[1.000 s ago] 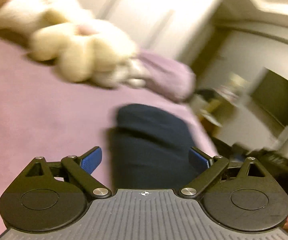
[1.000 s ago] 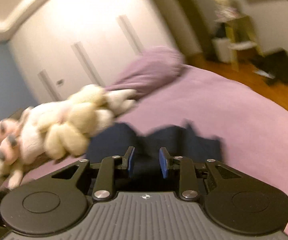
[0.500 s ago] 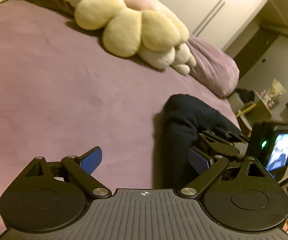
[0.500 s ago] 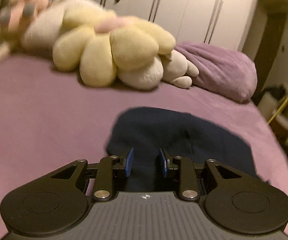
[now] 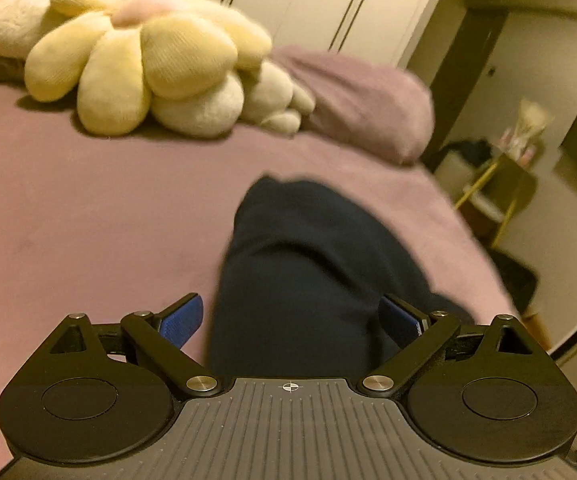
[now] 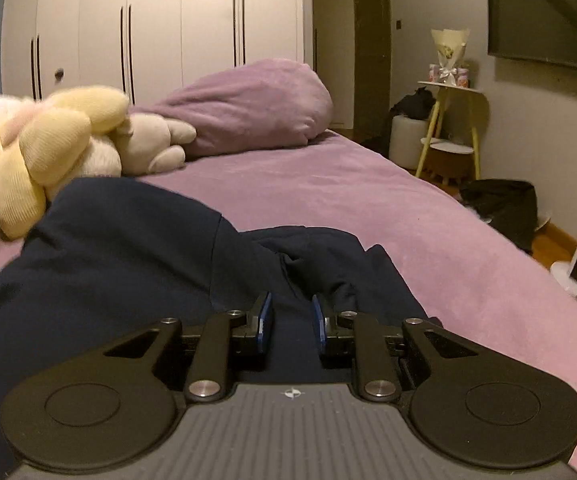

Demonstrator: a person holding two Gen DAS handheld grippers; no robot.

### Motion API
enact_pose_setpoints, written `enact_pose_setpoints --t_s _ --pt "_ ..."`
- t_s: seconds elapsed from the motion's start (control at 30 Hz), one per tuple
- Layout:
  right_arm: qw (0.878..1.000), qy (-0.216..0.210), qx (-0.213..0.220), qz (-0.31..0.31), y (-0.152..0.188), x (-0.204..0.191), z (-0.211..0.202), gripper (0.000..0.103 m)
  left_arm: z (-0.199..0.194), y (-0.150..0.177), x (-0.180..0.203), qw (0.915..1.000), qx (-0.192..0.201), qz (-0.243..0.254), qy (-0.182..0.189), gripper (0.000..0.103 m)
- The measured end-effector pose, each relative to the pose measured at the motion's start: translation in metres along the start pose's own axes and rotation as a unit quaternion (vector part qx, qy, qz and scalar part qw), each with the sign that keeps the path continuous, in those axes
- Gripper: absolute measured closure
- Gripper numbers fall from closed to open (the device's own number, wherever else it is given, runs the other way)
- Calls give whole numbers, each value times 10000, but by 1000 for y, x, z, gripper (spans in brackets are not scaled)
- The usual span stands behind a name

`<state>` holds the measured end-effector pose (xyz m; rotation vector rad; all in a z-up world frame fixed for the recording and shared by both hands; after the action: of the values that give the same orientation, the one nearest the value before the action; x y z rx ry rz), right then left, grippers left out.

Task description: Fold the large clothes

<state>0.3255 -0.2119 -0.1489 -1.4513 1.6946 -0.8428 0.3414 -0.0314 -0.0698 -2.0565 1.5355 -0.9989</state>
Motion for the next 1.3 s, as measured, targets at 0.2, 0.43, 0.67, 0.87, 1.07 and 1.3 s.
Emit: enact_pose_setpoints --t_s 0.2,0.43,0.67,0.87,1.07,1.3 --pt "9973 -475 54 553 7 24 6 83 46 16 -18 9984 -444 -291 -196 0" --pt "9955 -666 160 647 14 28 15 83 50 23 -21 9989 -317 -262 -208 0" --pt "9933 -841 172 774 12 34 13 83 46 21 -23 9993 -260 -215 -173 0" --pt "9922 -863 271 858 13 39 -4 83 43 22 -26 9996 -228 -162 -47 0" --pt "9908 -882 477 911 27 48 -19 83 47 24 -28 9995 -218 -248 -18 0" --pt "9904 -974 218 954 23 50 -2 83 32 22 -24 9997 -142 -72 -157 0"
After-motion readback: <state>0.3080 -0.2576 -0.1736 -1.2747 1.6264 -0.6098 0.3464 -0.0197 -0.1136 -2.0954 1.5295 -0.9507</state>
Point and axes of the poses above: each gripper's, at about its wrist camera, not at the fingertips, and z roughly the way its jaws point, x to its right, y to its underside, the point moved 3 cm from there along z, roughly the way its jaws point, and after that the axes turned 5 degrees about -x, right-handed, at the moved point
